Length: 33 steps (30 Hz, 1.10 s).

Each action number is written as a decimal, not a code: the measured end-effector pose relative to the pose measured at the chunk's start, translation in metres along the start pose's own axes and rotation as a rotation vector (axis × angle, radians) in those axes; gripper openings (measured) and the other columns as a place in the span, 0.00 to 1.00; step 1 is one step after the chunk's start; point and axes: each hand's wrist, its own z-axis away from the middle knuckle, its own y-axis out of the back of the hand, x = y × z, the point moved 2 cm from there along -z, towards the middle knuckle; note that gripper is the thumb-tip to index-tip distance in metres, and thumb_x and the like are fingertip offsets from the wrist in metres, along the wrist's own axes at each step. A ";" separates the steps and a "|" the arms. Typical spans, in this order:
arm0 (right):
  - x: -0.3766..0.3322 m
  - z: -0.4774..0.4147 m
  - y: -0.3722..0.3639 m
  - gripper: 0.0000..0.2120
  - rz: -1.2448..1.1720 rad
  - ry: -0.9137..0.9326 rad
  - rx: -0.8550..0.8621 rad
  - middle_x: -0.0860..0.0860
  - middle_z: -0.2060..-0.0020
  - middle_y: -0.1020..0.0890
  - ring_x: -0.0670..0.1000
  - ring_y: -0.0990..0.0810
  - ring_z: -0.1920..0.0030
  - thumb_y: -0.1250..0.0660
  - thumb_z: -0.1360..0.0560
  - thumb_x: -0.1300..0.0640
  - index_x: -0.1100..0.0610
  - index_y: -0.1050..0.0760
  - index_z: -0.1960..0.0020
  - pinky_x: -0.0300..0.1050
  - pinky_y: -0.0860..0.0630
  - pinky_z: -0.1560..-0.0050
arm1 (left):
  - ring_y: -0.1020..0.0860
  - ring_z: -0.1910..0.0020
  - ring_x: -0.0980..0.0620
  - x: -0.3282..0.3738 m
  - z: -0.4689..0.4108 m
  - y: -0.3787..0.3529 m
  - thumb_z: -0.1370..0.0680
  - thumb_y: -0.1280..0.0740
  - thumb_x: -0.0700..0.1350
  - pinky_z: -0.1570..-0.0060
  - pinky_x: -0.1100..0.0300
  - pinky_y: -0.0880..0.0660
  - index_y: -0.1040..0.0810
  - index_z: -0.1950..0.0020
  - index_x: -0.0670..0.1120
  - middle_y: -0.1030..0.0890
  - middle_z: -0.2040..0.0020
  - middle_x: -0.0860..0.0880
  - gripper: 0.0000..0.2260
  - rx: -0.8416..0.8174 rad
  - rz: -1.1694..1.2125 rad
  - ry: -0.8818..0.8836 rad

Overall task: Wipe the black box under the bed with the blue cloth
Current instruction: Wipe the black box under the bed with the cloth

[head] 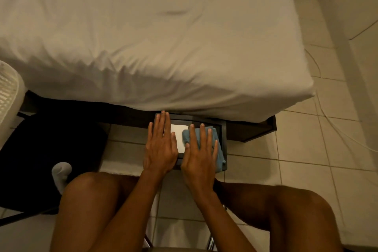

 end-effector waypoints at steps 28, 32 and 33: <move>0.042 -0.003 0.014 0.26 -0.244 -0.027 0.009 0.52 0.21 0.48 0.52 0.55 0.21 0.52 0.18 0.46 0.45 0.53 0.21 0.56 0.51 0.23 | 0.59 0.20 0.55 0.006 -0.001 0.001 0.17 0.56 0.53 0.22 0.56 0.58 0.57 0.19 0.46 0.57 0.18 0.49 0.28 -0.086 0.008 -0.155; 0.048 -0.007 0.011 0.28 -0.240 -0.069 0.007 0.50 0.21 0.52 0.51 0.56 0.21 0.52 0.19 0.42 0.43 0.55 0.21 0.56 0.51 0.23 | 0.59 0.20 0.55 0.007 -0.001 0.001 0.18 0.57 0.55 0.22 0.54 0.56 0.56 0.19 0.47 0.56 0.18 0.49 0.28 -0.093 0.016 -0.151; 0.046 -0.019 0.011 0.28 -0.223 -0.104 0.006 0.51 0.21 0.51 0.51 0.56 0.21 0.52 0.19 0.42 0.45 0.53 0.21 0.56 0.50 0.22 | 0.60 0.20 0.55 0.007 -0.001 0.001 0.17 0.57 0.55 0.22 0.54 0.56 0.56 0.19 0.47 0.56 0.18 0.49 0.28 -0.091 0.012 -0.153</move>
